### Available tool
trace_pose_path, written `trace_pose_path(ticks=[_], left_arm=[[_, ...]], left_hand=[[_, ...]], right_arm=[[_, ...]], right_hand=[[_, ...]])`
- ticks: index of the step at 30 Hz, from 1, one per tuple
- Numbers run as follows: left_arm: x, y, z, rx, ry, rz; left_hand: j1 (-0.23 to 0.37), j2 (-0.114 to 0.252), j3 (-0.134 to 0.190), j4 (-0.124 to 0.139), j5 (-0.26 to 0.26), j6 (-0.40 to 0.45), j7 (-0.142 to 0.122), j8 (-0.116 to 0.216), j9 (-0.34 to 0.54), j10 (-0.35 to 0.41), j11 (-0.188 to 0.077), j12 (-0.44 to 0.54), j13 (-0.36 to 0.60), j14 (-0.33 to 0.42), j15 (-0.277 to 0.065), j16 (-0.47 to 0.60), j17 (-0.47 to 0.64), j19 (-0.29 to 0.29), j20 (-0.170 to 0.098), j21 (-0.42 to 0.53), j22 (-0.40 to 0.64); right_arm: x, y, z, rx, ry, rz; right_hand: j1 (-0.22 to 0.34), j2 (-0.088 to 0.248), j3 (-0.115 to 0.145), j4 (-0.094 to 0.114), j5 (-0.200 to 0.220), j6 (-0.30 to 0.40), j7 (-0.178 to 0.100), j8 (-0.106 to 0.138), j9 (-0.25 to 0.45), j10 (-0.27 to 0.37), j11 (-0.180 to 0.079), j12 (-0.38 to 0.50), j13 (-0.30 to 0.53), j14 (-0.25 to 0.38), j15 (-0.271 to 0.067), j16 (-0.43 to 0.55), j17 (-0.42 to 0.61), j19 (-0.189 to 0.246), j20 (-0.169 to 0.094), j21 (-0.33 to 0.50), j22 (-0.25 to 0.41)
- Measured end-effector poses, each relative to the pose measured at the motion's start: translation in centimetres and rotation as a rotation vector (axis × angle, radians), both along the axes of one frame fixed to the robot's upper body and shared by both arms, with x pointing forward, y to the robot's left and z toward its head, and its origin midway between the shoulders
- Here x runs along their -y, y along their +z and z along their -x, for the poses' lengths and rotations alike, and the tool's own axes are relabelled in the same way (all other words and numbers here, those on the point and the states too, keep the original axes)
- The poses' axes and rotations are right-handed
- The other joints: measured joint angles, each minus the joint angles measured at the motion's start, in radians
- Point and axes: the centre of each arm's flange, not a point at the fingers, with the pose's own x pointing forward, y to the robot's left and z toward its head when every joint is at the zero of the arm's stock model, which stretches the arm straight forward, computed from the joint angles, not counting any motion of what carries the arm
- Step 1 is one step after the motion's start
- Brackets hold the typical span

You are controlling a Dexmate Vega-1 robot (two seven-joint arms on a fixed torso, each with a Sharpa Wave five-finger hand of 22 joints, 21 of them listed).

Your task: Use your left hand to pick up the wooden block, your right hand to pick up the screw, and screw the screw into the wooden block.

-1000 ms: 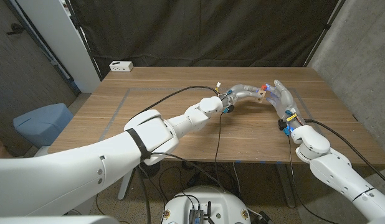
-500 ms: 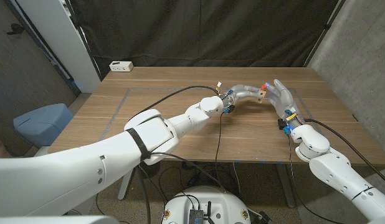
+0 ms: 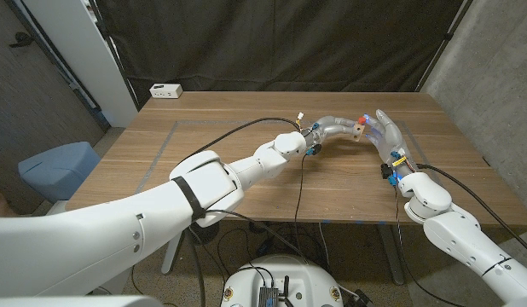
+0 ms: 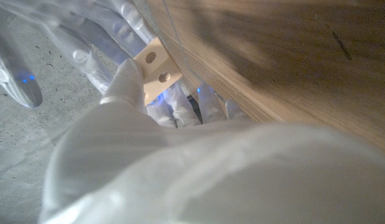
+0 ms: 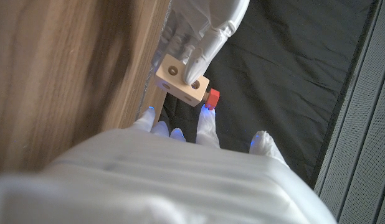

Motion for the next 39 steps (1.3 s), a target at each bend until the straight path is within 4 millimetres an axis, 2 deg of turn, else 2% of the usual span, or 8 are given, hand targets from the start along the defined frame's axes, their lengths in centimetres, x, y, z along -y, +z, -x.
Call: trace_pose_path(ticks=[5, 8, 12, 18, 25, 28, 31, 39], left_arm=[[0.0, 0.0, 0.0, 0.000, 0.000, 0.000], [0.1, -0.2, 0.0, -0.002, 0.000, -0.001], [0.1, -0.2, 0.1, 0.001, -0.002, 0.000], [0.2, -0.2, 0.1, 0.004, -0.005, 0.000], [0.2, -0.1, 0.2, 0.010, -0.011, 0.000], [0.3, -0.1, 0.3, 0.015, -0.015, 0.001], [0.3, 0.0, 0.4, 0.019, -0.018, 0.002], [0.4, -0.1, 0.5, 0.025, -0.026, 0.004]], left_hand=[[0.000, 0.000, 0.000, 0.000, 0.000, 0.000, 0.000, 0.000, 0.000, 0.000, 0.000, 0.000, 0.000, 0.000, 0.000, 0.000, 0.000, 0.000, 0.000, 0.000, 0.000], [0.000, 0.000, 0.000, 0.000, 0.000, 0.000, 0.000, 0.003, 0.000, 0.000, 0.000, 0.000, 0.000, 0.000, 0.000, 0.000, 0.000, 0.000, 0.000, 0.000, 0.000], [0.000, 0.000, 0.000, 0.000, 0.000, 0.000, 0.000, 0.003, 0.000, -0.001, -0.001, 0.000, 0.000, 0.000, 0.000, 0.000, 0.000, 0.000, 0.000, 0.000, 0.000], [0.000, 0.000, 0.000, 0.000, 0.000, 0.000, 0.000, 0.003, 0.001, -0.002, -0.002, 0.000, 0.000, 0.000, 0.000, 0.000, 0.000, 0.000, 0.000, 0.000, 0.000], [0.000, 0.000, 0.000, 0.000, 0.000, 0.000, 0.000, 0.004, 0.001, 0.002, 0.002, 0.000, 0.000, 0.000, 0.000, 0.000, 0.000, 0.000, 0.000, 0.000, 0.000], [0.000, 0.000, 0.000, 0.000, -0.001, 0.000, 0.000, 0.007, 0.000, 0.002, 0.002, 0.000, 0.000, 0.000, 0.000, 0.000, 0.000, 0.000, 0.000, 0.000, 0.000], [0.000, 0.000, 0.000, 0.000, -0.003, 0.000, 0.000, 0.007, 0.000, 0.002, 0.002, 0.000, 0.000, 0.000, 0.000, 0.000, 0.000, 0.000, 0.000, 0.000, 0.000], [0.000, 0.000, 0.000, 0.000, -0.004, 0.000, 0.000, 0.007, 0.000, 0.002, 0.002, 0.000, 0.000, 0.000, 0.000, 0.000, 0.000, 0.000, 0.000, 0.000, 0.000]], right_arm=[[0.1, -0.2, 0.1, -0.002, -0.003, -0.004], [0.1, -0.2, 0.2, -0.001, -0.009, -0.007], [0.2, -0.3, 0.4, 0.001, -0.013, -0.010], [0.2, -0.4, 0.6, 0.005, -0.018, -0.013], [0.3, -0.5, 0.9, 0.007, -0.024, -0.016], [0.3, -0.5, 1.0, 0.007, -0.025, -0.017], [0.3, -0.6, 1.2, 0.007, -0.026, -0.018], [0.4, -0.8, 1.5, 0.007, -0.028, -0.017]], right_hand=[[0.000, 0.000, 0.000, 0.000, 0.000, 0.018, 0.003, 0.000, 0.000, 0.009, -0.009, 0.004, 0.000, 0.000, 0.000, 0.000, 0.000, 0.004, -0.004, 0.005, 0.000], [0.000, 0.000, 0.000, 0.000, 0.000, 0.028, 0.003, 0.007, 0.000, 0.009, -0.009, 0.004, -0.001, 0.000, 0.000, 0.000, 0.000, 0.004, -0.004, 0.005, 0.000], [0.000, 0.000, 0.004, -0.004, 0.000, 0.037, 0.005, 0.008, 0.001, 0.017, -0.009, 0.004, -0.002, 0.000, 0.000, 0.005, 0.000, 0.009, -0.009, 0.005, 0.000], [0.000, 0.000, 0.008, 0.000, 0.000, 0.053, 0.014, 0.008, 0.000, 0.027, -0.013, 0.008, -0.002, 0.000, 0.000, 0.006, -0.005, 0.017, -0.009, 0.005, 0.000], [0.000, 0.000, 0.013, -0.004, 0.000, 0.071, 0.010, 0.015, 0.000, 0.036, -0.021, 0.008, -0.002, 0.000, 0.000, 0.006, -0.005, 0.022, -0.015, 0.005, 0.000], [0.000, 0.000, 0.013, -0.004, 0.000, 0.080, 0.012, 0.015, 0.000, 0.042, -0.016, 0.008, -0.002, -0.002, -0.003, 0.006, -0.005, 0.024, -0.016, 0.005, 0.000], [0.000, 0.000, 0.013, -0.004, 0.000, 0.082, 0.010, 0.015, 0.000, 0.047, -0.021, 0.008, -0.002, -0.001, -0.007, 0.006, -0.005, 0.030, -0.011, 0.009, 0.000], [0.000, 0.000, 0.013, -0.004, 0.000, 0.103, 0.014, 0.015, 0.000, 0.058, -0.021, 0.008, -0.002, 0.000, -0.008, 0.006, -0.005, 0.033, -0.014, 0.013, 0.000]])
